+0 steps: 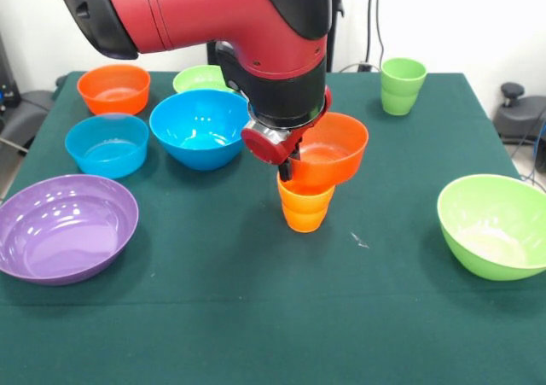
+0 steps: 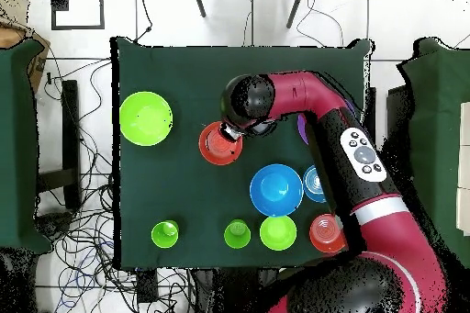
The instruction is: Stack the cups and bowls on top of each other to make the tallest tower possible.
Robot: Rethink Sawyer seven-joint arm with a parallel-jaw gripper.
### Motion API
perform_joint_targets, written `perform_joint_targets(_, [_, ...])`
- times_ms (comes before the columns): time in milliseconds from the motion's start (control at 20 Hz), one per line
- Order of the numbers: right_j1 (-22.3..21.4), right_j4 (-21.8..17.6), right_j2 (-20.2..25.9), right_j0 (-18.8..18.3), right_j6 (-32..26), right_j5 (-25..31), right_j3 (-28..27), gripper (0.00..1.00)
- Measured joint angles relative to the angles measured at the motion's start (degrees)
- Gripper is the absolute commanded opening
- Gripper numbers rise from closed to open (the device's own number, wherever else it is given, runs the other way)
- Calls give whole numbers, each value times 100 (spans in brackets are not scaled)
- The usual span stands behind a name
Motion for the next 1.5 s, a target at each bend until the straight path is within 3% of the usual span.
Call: perform_joint_targets(1500, [61,-112,-10,16,0,-60,-38,0])
